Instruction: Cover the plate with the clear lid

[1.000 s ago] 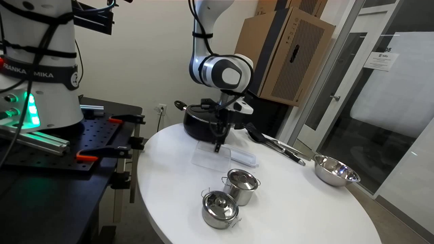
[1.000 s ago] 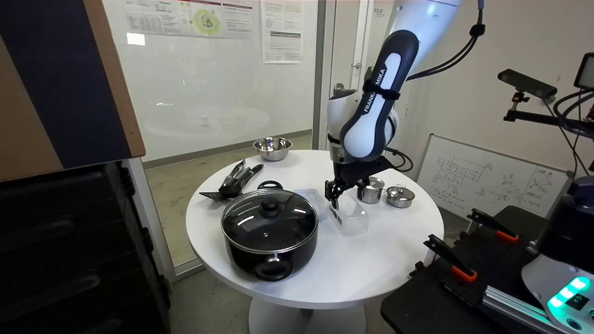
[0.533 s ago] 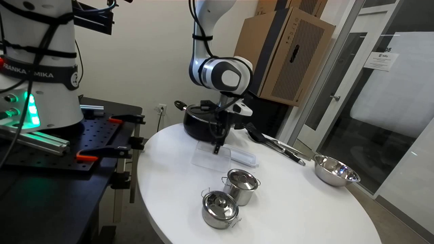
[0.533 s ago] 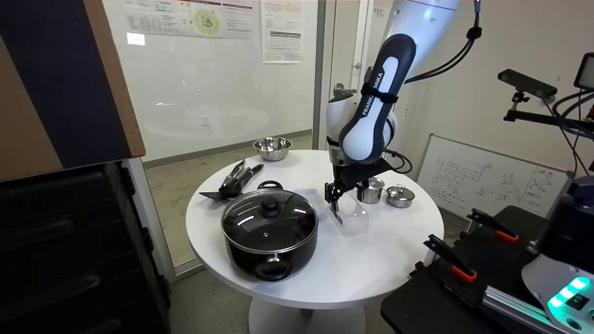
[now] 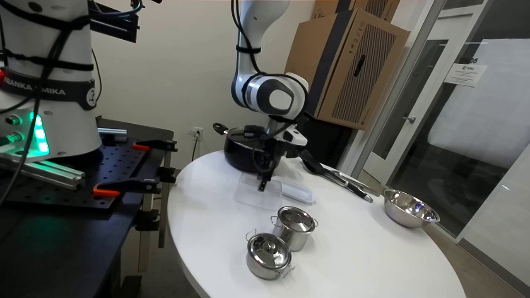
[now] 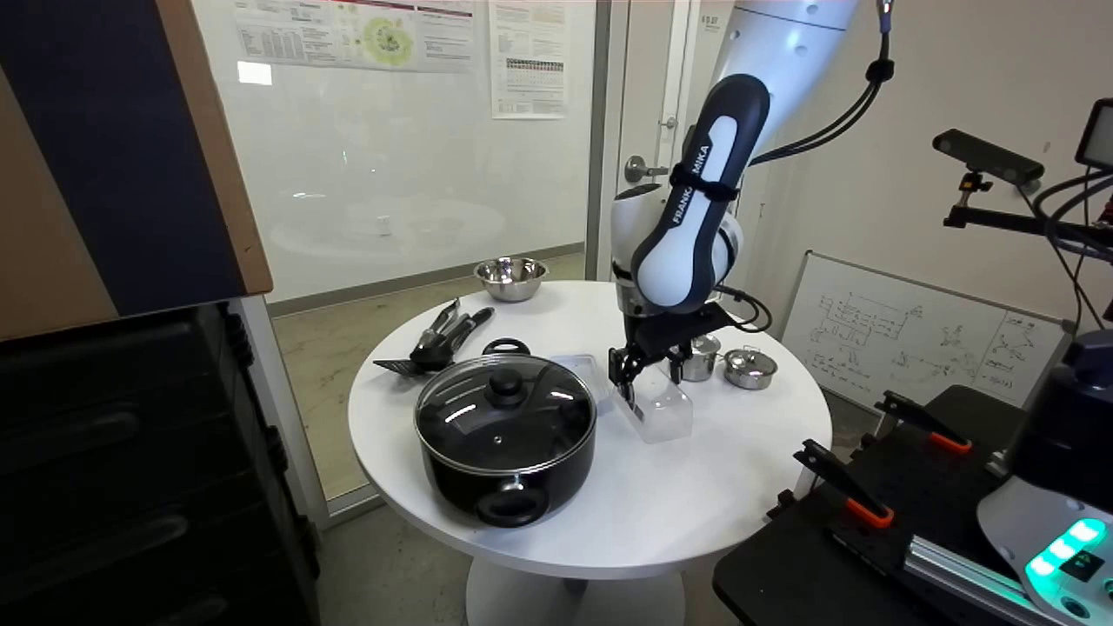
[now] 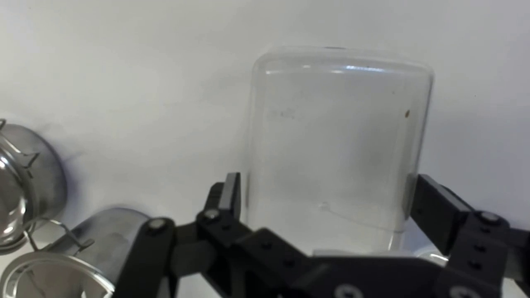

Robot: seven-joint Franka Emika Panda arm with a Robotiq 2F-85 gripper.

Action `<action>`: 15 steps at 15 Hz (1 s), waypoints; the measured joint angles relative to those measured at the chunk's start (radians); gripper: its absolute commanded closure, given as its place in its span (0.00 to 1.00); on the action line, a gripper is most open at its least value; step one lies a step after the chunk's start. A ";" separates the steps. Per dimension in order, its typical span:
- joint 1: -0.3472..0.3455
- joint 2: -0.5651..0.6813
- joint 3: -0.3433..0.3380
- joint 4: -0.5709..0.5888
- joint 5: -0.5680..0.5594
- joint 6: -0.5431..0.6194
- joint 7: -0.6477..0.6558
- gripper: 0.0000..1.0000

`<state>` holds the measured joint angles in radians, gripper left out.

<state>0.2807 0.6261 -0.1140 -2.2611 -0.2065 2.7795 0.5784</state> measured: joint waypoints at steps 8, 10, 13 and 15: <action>0.001 0.010 0.000 0.016 0.059 0.000 -0.018 0.35; 0.000 0.005 0.000 0.015 0.072 0.000 -0.031 0.35; -0.005 -0.033 0.003 0.000 0.104 0.000 -0.065 0.35; -0.015 -0.083 0.007 -0.026 0.122 -0.001 -0.090 0.35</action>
<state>0.2660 0.5430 -0.1066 -2.2871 -0.0842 2.7782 0.4884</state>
